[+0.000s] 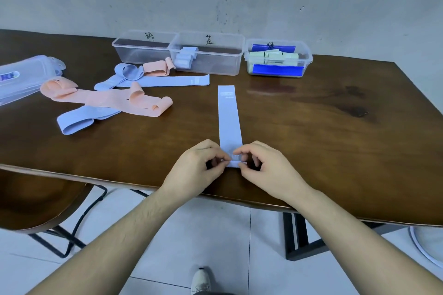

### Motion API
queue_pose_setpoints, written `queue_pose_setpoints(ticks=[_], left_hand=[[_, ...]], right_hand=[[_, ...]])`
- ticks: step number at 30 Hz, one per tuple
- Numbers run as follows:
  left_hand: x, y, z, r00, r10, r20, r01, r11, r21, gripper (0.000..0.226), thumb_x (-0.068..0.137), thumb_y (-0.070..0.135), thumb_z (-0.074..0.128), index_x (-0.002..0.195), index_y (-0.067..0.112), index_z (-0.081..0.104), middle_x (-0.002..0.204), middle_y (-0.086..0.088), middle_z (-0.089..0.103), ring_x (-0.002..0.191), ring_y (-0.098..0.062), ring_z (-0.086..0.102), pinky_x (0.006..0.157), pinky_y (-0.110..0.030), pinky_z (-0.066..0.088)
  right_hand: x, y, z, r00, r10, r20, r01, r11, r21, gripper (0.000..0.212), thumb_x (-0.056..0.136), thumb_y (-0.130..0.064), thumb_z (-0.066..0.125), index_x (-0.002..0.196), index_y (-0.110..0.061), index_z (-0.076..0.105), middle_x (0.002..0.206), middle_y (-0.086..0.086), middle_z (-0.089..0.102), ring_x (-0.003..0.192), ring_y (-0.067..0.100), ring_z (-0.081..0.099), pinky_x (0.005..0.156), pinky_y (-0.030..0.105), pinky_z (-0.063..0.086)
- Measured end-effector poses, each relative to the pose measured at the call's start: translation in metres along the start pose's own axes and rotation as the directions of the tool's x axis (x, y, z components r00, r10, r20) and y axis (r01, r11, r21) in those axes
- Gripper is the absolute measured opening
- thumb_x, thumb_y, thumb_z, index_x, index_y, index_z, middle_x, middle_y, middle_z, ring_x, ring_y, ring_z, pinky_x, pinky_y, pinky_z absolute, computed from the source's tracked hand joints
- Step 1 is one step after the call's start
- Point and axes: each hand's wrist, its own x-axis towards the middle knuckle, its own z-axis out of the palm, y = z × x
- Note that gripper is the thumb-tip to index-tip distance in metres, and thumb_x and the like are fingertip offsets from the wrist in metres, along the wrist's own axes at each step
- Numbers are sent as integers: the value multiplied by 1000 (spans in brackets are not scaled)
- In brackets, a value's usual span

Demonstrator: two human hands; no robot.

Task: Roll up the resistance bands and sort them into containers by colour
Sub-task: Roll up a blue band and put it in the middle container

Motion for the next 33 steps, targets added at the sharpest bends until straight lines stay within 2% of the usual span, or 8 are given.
queue_pose_setpoints(ticks=[3,6,9,17,22,27,30,33], left_hand=[[0,0,0,1000,-6,-8,6,1000,-8,12,88,13,73,96,22,75,88,15,61,80,-9,60,71,-14,45],[-1,0,1,1000,1,-20,-1,1000,-1,10,88,13,73,93,22,75,89,16,62,79,-10,60,72,-17,48],[-1,-1,3,999,18,-33,-16,999,39,8,88,18,73,95,20,77,92,16,60,79,-9,59,70,-13,46],[-2,-2,5,997,73,33,-76,990,116,16,87,21,76,102,20,77,96,11,58,73,-4,52,67,-4,38],[-1,-1,3,996,80,49,-85,990,116,16,93,25,68,105,21,77,96,11,59,81,0,52,74,-3,38],[0,-2,4,998,44,38,-47,996,81,17,95,27,64,108,21,74,98,13,63,88,-4,59,79,-14,46],[0,-3,3,1000,4,30,-6,998,67,11,95,24,65,104,23,71,94,15,62,87,-1,56,76,-8,41],[2,-3,4,1000,-21,21,19,998,66,6,94,22,66,97,23,71,91,16,62,86,-3,56,75,-9,41]], right_hand=[[0,0,1,1000,13,-27,-14,1000,-12,22,90,-14,69,100,-33,67,82,-23,55,75,17,52,68,23,46],[1,1,4,998,-9,-68,7,1000,-25,15,91,-14,70,92,-29,71,89,-20,54,76,11,52,68,13,40],[0,2,7,999,-14,-51,7,992,-122,10,94,-20,68,99,-25,75,96,-16,55,85,1,50,70,9,37],[-3,-2,7,990,-133,-46,113,947,-302,11,89,-22,72,99,-22,75,97,-14,57,91,11,46,80,9,36],[-3,0,5,995,-96,-22,86,960,-268,12,93,-24,69,104,-24,75,97,-18,58,93,5,46,82,6,36],[-3,1,5,999,-31,-25,25,977,-212,16,97,-27,64,109,-29,74,98,-21,58,99,6,50,79,8,38],[-2,1,5,999,-9,-38,2,983,-182,18,97,-25,63,113,-30,71,96,-21,59,100,5,52,86,14,42],[-2,1,5,999,4,-47,-10,990,-139,14,96,-22,65,103,-32,71,92,-20,60,99,6,53,84,17,44]])
